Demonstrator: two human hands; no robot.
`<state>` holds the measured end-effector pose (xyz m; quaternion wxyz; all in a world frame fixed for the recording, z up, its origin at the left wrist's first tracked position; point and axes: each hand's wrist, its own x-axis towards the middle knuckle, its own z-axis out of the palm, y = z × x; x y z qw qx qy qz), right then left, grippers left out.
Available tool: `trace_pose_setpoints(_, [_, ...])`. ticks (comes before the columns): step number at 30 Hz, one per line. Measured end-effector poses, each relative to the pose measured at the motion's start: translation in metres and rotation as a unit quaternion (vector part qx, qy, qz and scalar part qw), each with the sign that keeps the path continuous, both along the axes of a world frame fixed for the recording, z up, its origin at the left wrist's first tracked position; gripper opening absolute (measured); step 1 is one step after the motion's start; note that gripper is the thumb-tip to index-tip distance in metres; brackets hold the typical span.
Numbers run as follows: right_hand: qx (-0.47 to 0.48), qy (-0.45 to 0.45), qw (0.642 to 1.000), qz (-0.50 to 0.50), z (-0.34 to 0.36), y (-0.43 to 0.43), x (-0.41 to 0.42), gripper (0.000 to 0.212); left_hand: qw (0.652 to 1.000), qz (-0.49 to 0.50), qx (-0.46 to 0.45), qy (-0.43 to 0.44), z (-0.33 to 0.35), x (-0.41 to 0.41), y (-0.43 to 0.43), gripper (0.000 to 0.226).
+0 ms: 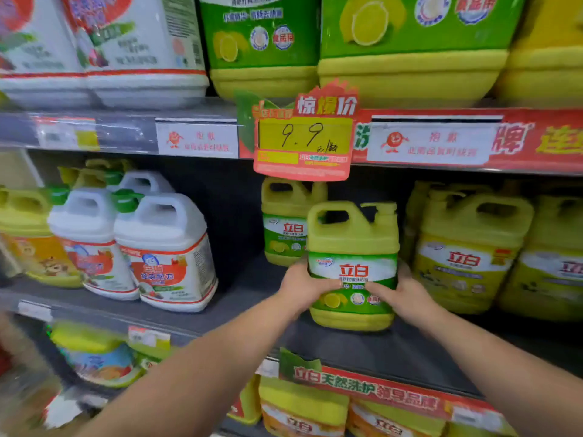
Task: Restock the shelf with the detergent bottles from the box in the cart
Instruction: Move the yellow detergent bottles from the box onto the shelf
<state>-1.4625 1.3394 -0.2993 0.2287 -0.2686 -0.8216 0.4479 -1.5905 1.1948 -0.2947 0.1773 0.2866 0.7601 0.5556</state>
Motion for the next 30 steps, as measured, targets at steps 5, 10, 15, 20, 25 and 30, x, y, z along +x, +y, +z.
trace_pose_setpoints(5, [0.015,0.043,0.997,-0.070,-0.017,0.012,-0.018,0.072,0.999,-0.030,-0.013,0.041,-0.008,-0.025,0.029,0.058])
trace_pose_setpoints(10, [0.020,0.031,0.992,-0.123,-0.018,0.023,-0.032,0.072,0.988,-0.038,-0.050,0.144,-0.005,-0.048,0.046,0.087])
trace_pose_setpoints(15, [0.034,0.005,0.987,-0.159,-0.018,0.031,-0.045,0.082,0.891,0.068,-0.024,0.448,0.016,-0.101,0.030,0.095])
trace_pose_setpoints(20, [0.039,0.031,0.986,-0.160,-0.019,0.039,-0.057,0.070,0.803,0.042,-0.225,0.550,0.021,-0.147,0.041,0.113])
trace_pose_setpoints(25, [0.026,0.068,0.987,-0.141,-0.021,0.046,-0.065,0.063,0.777,0.043,-0.247,0.578,0.012,-0.168,0.041,0.105])
trace_pose_setpoints(30, [0.006,0.086,0.988,-0.130,-0.019,0.055,-0.075,0.059,0.764,0.025,-0.228,0.604,0.012,-0.179,0.030,0.098])
